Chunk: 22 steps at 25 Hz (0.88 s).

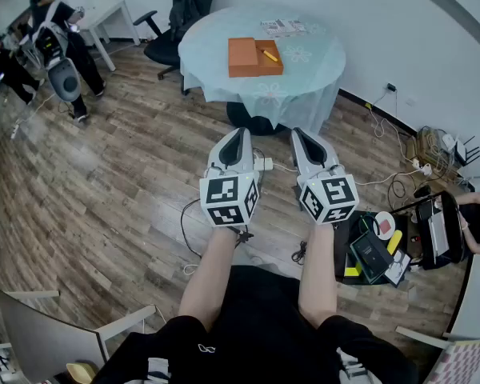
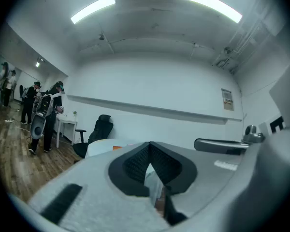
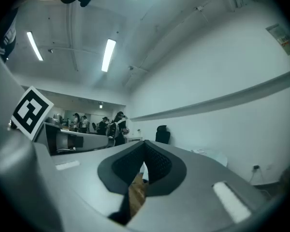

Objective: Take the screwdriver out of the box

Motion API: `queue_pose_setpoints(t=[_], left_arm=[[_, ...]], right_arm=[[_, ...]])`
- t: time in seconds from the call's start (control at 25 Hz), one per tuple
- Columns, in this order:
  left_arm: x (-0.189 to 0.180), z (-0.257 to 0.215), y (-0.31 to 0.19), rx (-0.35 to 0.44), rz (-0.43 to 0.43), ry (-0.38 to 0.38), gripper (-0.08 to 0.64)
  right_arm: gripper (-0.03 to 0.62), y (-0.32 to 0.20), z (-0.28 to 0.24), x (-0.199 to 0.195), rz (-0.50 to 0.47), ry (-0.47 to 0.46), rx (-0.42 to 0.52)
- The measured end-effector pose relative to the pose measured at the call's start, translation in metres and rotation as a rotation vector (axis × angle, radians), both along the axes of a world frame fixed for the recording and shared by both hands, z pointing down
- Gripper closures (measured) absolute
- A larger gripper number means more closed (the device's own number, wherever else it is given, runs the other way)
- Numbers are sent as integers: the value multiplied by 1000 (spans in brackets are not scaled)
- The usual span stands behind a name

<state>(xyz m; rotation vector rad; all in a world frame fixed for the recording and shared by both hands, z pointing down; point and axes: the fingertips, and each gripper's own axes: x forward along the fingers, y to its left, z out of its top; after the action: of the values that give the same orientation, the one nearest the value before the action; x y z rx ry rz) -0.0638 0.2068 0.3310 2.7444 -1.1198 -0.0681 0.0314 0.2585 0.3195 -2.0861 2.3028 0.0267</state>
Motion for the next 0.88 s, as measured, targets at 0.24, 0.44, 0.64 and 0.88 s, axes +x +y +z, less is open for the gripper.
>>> queue_pose_setpoints(t=[0.24, 0.44, 0.64, 0.88], left_arm=[[23, -5, 3, 18, 35, 6, 557], [36, -14, 0, 45, 52, -3, 557], [40, -18, -16, 49, 44, -4, 557], [47, -14, -50, 58, 33, -6, 557]], right_arm=[[585, 5, -6, 34, 59, -44, 26], [584, 4, -11, 62, 90, -73, 41], [584, -9, -13, 63, 63, -49, 29], [584, -47, -5, 78, 64, -55, 15]])
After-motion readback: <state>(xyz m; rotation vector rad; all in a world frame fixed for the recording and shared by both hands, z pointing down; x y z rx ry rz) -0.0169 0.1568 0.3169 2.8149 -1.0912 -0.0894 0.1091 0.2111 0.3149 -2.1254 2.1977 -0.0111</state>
